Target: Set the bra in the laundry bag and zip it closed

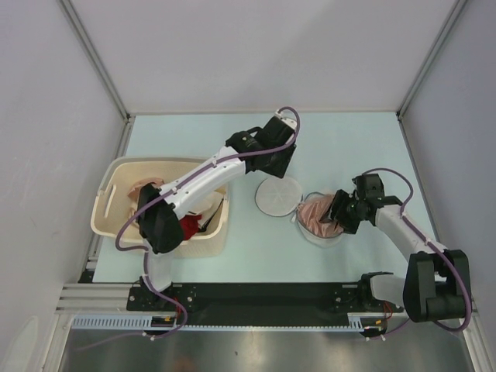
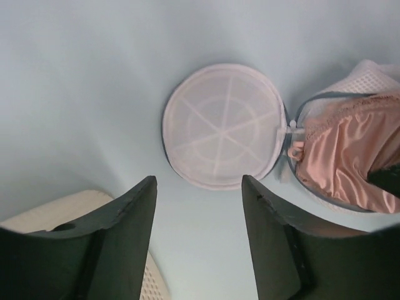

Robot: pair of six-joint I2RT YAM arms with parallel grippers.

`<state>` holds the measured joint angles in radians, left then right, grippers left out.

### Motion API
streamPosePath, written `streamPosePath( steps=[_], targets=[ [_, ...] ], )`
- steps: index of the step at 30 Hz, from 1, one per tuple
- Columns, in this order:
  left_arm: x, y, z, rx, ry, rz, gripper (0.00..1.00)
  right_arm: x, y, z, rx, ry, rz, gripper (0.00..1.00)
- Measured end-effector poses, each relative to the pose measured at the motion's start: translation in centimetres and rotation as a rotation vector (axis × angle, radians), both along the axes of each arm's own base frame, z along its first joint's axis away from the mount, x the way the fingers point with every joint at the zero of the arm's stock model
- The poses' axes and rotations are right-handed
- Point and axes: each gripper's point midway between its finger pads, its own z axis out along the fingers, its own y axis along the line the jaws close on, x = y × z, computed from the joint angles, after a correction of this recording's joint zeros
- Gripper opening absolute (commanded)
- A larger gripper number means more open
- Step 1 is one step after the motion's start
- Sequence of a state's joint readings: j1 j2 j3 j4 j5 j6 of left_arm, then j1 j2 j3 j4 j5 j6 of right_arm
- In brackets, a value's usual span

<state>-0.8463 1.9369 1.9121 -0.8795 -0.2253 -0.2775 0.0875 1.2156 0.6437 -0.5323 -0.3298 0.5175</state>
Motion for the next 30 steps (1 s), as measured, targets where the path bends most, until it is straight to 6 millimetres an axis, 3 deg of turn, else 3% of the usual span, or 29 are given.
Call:
streamPosePath(
  steps=[5,8,12,13,16,18,19,20,22,26,30],
  targets=[
    [-0.4,-1.2,2.8,-0.019,-0.073,-0.028,0.52,-0.4,-0.4,2.1,-0.001,0.009,-0.01,0.86],
    [-2.3,-3.8,4.1,-0.097,-0.072,-0.106,0.38,-0.5,-0.8,3.9,-0.012,0.006,-0.023,0.93],
    [-5.1,-7.7,4.3,-0.216,0.003,-0.241,0.28,-0.5,-2.3,6.6,-0.042,-0.01,-0.074,1.0],
    [-5.6,-8.5,4.1,-0.24,0.02,-0.265,0.26,-0.4,-2.9,7.3,-0.055,-0.022,-0.096,0.99],
    [-6.9,-11.3,3.2,-0.32,0.09,-0.344,0.2,-0.4,-4.8,9.0,-0.108,-0.058,-0.166,0.87],
    [-7.7,-12.9,2.0,-0.354,0.138,-0.384,0.17,-0.4,-6.1,9.6,-0.155,-0.079,-0.213,0.73],
    [-8.0,-13.6,1.4,-0.37,0.166,-0.398,0.15,-0.6,-6.7,9.6,-0.178,-0.079,-0.232,0.69],
    [-8.3,-14.1,0.7,-0.382,0.193,-0.407,0.14,-0.7,-7.2,9.4,-0.197,-0.074,-0.25,0.55],
    [-8.7,-14.9,-0.6,-0.399,0.239,-0.42,0.13,-0.7,-7.9,8.9,-0.227,-0.064,-0.279,0.49],
    [-9.5,-15.6,-2.9,-0.41,0.315,-0.427,0.12,-1.4,-9.0,6.3,-0.266,-0.014,-0.324,0.47],
    [-10.0,-15.8,-4.0,-0.415,0.354,-0.431,0.11,-2.6,-9.3,3.2,-0.27,0.05,-0.343,0.51]
  ],
)
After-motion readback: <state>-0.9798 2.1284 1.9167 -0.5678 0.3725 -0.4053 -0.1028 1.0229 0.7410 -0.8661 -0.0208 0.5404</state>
